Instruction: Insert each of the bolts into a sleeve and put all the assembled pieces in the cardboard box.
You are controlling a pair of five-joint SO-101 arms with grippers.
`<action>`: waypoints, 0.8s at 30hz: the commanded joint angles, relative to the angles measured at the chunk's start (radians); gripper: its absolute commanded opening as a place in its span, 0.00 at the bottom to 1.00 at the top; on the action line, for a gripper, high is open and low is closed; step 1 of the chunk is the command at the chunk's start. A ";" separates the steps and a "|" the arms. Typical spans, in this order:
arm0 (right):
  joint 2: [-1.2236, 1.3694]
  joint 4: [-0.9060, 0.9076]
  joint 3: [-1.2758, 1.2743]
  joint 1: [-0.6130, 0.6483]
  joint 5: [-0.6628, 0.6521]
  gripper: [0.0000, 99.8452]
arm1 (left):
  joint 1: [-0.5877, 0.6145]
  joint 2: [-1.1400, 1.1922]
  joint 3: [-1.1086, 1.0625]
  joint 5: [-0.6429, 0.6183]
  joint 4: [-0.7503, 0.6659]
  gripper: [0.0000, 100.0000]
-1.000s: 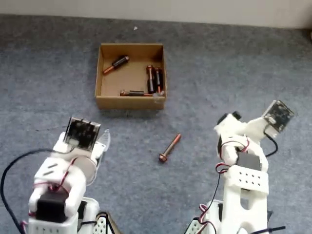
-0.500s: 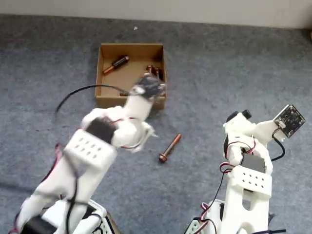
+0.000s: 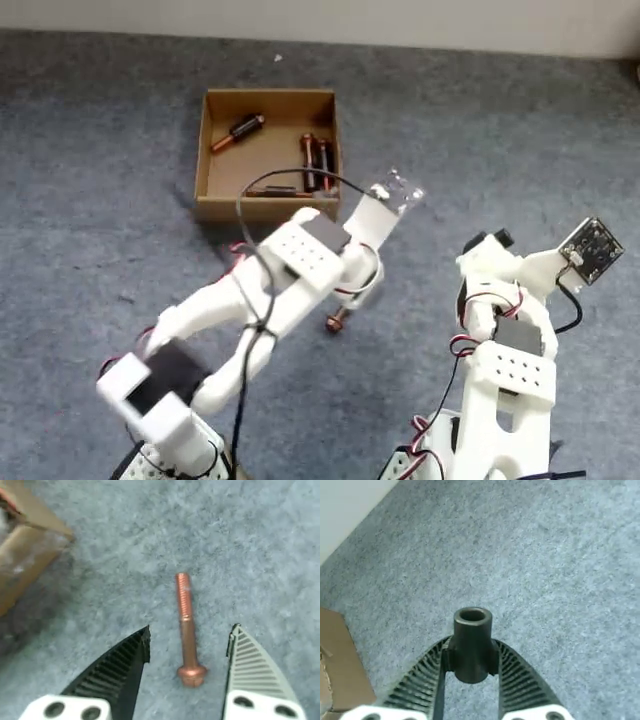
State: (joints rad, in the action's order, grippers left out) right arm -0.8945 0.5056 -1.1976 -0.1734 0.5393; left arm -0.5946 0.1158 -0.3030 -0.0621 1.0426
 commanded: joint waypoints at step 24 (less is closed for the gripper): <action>-0.031 -0.022 0.008 -0.008 0.012 0.00 | -0.007 0.302 0.380 -0.074 0.150 0.01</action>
State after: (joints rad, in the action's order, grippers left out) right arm -0.8945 0.5056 -1.1976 -0.1734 0.5393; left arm -0.6038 0.4918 0.0253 -0.1250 1.1070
